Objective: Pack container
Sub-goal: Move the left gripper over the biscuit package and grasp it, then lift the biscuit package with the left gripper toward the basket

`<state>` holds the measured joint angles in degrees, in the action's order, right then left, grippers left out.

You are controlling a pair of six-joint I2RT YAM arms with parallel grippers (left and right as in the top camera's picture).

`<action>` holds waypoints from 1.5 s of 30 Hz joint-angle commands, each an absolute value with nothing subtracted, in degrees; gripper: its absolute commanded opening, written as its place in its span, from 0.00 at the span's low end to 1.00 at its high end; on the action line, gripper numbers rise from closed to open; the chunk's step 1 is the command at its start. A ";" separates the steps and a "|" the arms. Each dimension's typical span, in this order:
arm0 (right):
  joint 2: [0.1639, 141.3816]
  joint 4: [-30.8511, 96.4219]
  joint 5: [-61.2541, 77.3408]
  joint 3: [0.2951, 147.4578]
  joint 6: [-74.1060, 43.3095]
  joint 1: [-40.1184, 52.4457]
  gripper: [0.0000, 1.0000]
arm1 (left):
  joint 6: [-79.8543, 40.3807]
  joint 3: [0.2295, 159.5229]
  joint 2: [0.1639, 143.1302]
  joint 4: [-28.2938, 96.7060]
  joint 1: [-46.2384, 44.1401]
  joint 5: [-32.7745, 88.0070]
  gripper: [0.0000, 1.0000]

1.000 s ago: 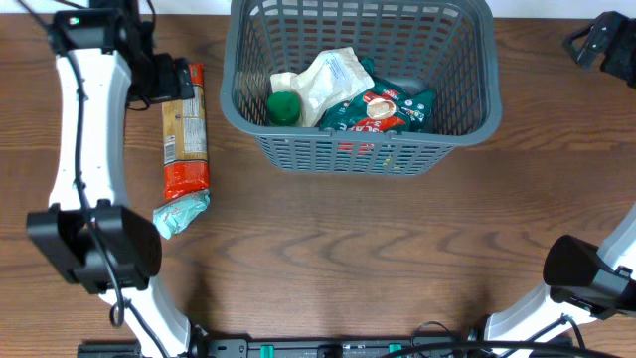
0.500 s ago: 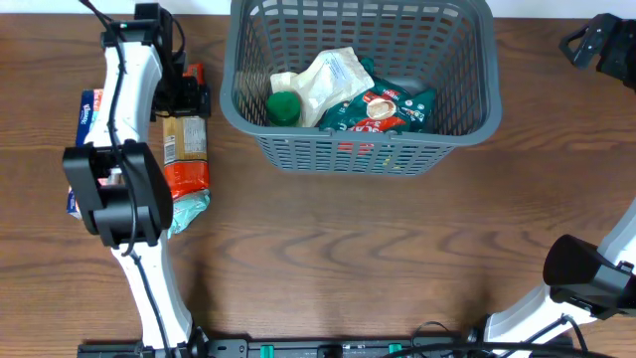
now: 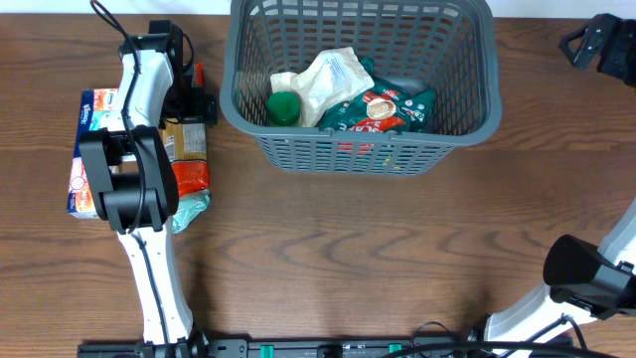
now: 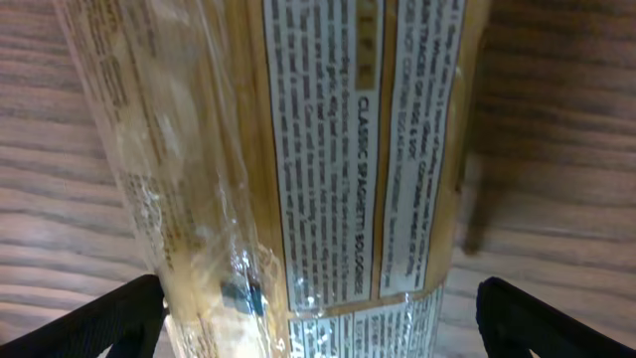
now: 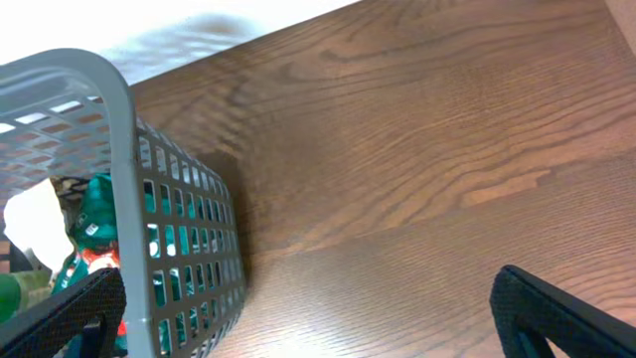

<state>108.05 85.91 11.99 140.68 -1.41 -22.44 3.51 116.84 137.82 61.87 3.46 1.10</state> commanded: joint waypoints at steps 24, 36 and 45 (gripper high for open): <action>107.63 87.22 12.21 140.42 0.12 -22.90 0.99 | 4.29 116.49 140.40 64.47 3.44 0.91 0.06; 107.63 89.23 12.21 140.42 0.14 -22.90 0.99 | -0.56 118.10 120.18 69.52 3.77 1.10 0.06; 107.63 89.62 12.21 140.42 0.51 -22.90 0.99 | 0.86 118.13 98.04 65.08 3.77 3.70 0.06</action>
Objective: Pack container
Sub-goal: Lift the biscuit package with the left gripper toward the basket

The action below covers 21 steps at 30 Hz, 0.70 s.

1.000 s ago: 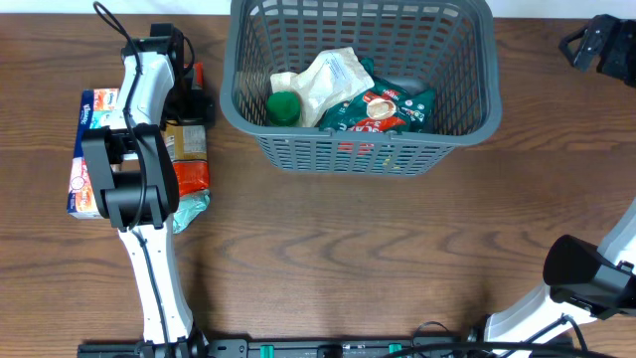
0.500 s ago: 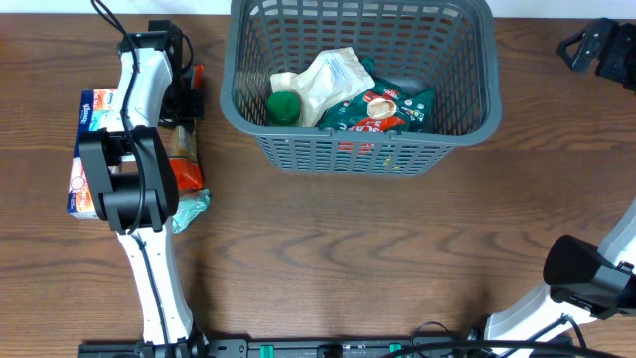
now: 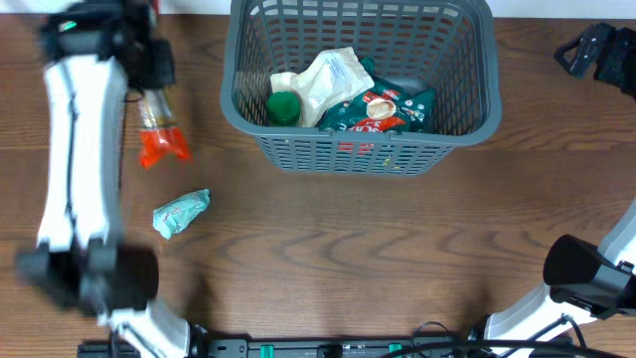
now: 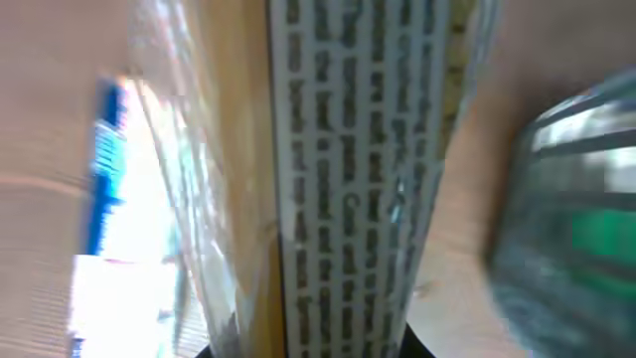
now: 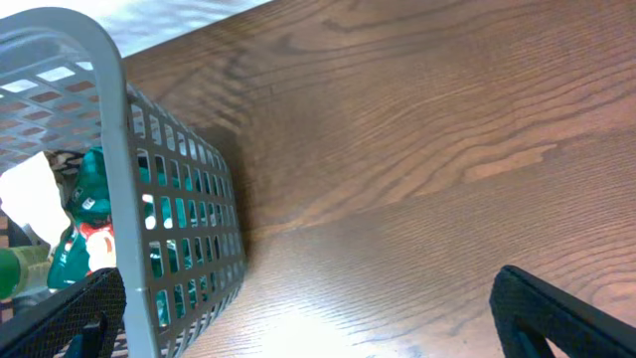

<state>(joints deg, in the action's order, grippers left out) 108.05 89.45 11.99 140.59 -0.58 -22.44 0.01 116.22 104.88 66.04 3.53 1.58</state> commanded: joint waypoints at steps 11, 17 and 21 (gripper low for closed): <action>107.63 89.32 12.21 140.42 0.51 -22.90 0.99 | 38.30 118.10 88.77 51.72 -7.35 8.67 0.06; 107.63 89.36 12.21 140.42 0.54 -22.90 0.99 | 51.35 118.10 91.09 43.83 -16.38 18.24 0.06; 107.63 89.43 12.23 140.42 0.51 -22.90 0.99 | 52.90 118.10 93.08 40.42 -21.50 25.26 0.06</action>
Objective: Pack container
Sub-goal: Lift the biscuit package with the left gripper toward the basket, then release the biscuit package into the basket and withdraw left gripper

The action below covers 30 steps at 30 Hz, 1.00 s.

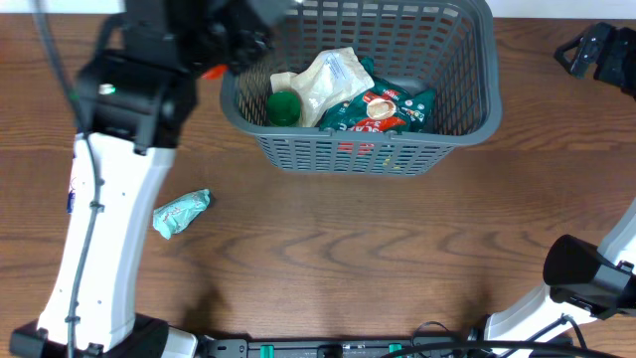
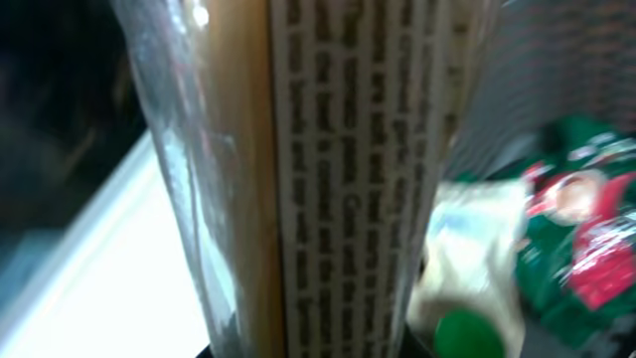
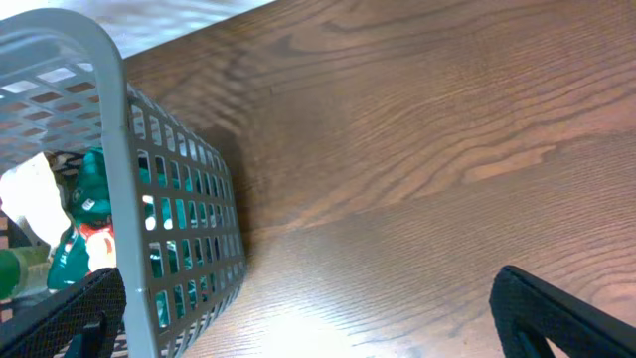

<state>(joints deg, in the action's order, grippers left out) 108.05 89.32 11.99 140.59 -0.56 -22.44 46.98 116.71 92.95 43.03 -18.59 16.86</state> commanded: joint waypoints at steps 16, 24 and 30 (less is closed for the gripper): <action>107.63 90.85 12.23 140.42 0.97 -22.90 0.99 | 52.88 117.99 113.75 52.40 -28.71 26.39 0.06; 107.63 90.85 12.23 140.42 0.97 -22.90 0.99 | 52.88 117.97 120.05 57.30 -28.42 26.35 0.06; 107.63 90.94 12.23 140.42 0.97 -22.90 0.99 | 52.86 117.99 120.20 57.82 -28.36 26.33 0.49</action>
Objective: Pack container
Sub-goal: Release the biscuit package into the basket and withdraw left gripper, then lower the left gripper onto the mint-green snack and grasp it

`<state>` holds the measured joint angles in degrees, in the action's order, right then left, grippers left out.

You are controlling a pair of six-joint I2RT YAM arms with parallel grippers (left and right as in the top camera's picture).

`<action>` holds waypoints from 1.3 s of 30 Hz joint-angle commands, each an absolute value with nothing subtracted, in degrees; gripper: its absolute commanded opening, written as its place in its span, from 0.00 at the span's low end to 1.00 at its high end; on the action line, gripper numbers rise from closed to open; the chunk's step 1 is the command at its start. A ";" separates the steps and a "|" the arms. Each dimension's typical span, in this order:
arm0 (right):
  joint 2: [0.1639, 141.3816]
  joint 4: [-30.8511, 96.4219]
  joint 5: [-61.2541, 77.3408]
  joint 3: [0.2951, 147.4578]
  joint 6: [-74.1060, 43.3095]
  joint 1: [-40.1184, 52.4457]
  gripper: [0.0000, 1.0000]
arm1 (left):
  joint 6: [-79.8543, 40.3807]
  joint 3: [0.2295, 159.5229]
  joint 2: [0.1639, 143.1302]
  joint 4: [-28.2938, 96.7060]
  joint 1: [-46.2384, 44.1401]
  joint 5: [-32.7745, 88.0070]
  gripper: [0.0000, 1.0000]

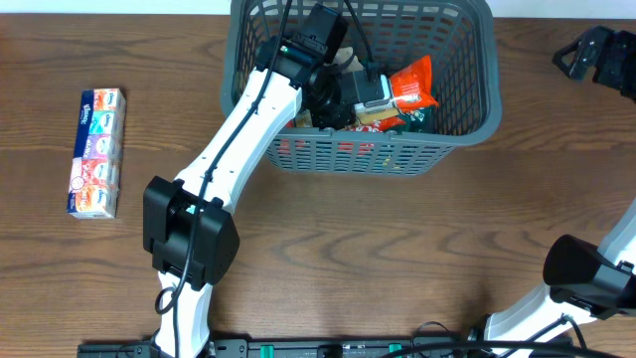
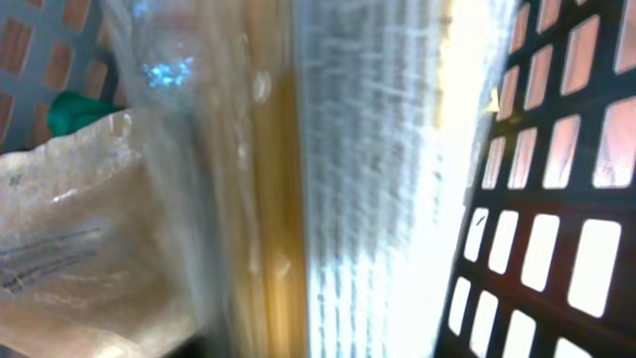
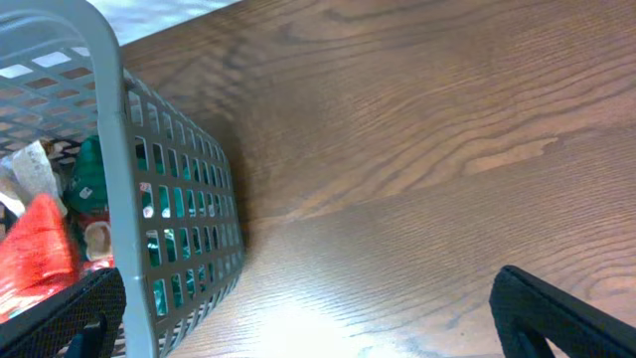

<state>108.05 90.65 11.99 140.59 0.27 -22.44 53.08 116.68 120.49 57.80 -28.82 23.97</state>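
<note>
A grey mesh basket (image 1: 477, 124) stands at the back of the table. My left gripper (image 1: 348, 91) is down inside it, shut on a clear spaghetti packet (image 1: 409, 85) whose red-orange end points right over the other goods. In the left wrist view the spaghetti packet (image 2: 358, 199) fills the frame and hides the fingers, with the basket's wall (image 2: 556, 199) at right, a white bag (image 2: 70, 229) and a green cap (image 2: 75, 109) at left. My right gripper (image 1: 586, 50) hangs open at the far right, nothing between its fingers, the basket (image 3: 109, 149) to its left.
A tissue multipack (image 1: 96, 152) lies on the table at the far left. My left arm's elbow (image 1: 189, 234) hangs over the table's front left. Bare wood lies in front of the basket and under the right gripper (image 3: 308, 313).
My left gripper, then high over the basket's left rim with the spaghetti packet, is now down inside the basket, the packet lying across the goods. The right arm has not moved.
At first my left gripper stood open around the spaghetti packet lying on the table beside the tissue pack. Then it held the packet clear of the table, then by the basket's left rim, and now inside the basket. A teal packet seen on the table earlier no longer shows.
</note>
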 commanded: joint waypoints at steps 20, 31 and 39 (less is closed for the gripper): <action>107.63 91.13 12.25 140.44 0.97 -22.90 0.99 | 27.62 118.10 91.53 53.30 -16.19 -0.89 0.98; 107.63 91.00 12.25 140.42 0.93 -22.90 0.99 | -15.64 113.67 84.97 83.92 9.74 -2.68 0.98; 107.63 90.24 12.29 140.42 0.91 -22.76 0.99 | -45.76 89.58 73.23 75.02 12.84 -2.66 0.98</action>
<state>108.05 90.43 11.99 140.55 0.30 -22.44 -26.61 97.19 78.39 76.75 12.64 -1.96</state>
